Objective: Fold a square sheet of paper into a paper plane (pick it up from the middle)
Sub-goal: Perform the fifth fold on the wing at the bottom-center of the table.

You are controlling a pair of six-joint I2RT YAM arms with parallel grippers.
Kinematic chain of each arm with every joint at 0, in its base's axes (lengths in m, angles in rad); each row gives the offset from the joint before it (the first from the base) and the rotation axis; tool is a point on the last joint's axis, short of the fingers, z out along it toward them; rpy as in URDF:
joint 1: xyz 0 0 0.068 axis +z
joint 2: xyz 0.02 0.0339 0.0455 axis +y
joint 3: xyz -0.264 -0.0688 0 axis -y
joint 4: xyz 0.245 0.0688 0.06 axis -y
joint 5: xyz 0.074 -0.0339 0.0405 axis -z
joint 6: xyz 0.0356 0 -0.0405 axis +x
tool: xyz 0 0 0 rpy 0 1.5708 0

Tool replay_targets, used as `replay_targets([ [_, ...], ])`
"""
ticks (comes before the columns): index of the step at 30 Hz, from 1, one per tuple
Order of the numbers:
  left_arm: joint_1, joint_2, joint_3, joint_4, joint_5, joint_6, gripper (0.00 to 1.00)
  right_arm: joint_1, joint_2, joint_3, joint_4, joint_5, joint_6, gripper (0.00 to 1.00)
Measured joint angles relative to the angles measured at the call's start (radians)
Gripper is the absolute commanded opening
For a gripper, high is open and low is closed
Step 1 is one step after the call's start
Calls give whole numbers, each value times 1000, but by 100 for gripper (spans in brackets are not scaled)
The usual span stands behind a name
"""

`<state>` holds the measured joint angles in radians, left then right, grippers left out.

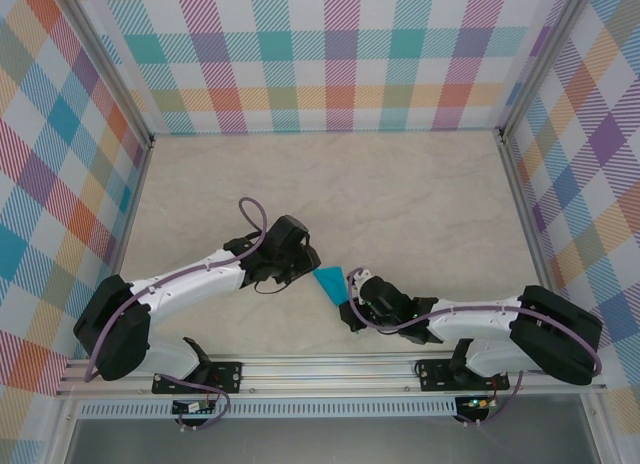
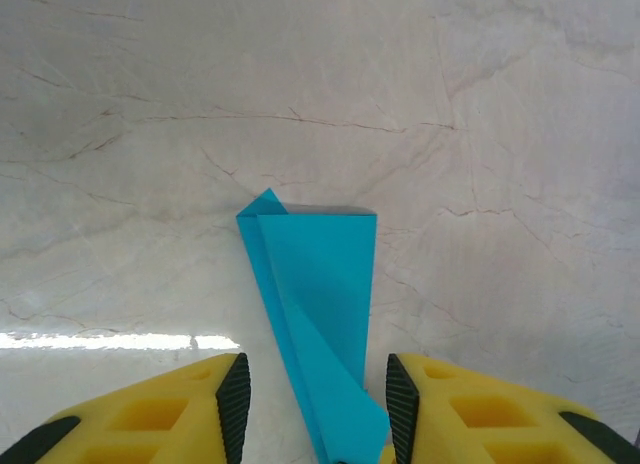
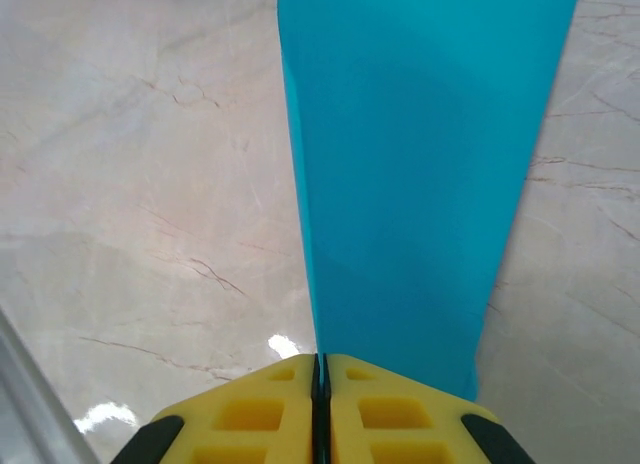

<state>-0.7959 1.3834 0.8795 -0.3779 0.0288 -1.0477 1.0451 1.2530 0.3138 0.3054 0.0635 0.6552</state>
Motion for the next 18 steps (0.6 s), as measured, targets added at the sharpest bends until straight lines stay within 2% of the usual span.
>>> replay_targets([
  [6, 0, 12, -53, 141, 66, 9, 30, -101, -3, -51, 82, -141, 73, 11],
  [18, -16, 134, -100, 415, 190, 12, 28, -203, 14, -82, 159, -286, 181, 12],
])
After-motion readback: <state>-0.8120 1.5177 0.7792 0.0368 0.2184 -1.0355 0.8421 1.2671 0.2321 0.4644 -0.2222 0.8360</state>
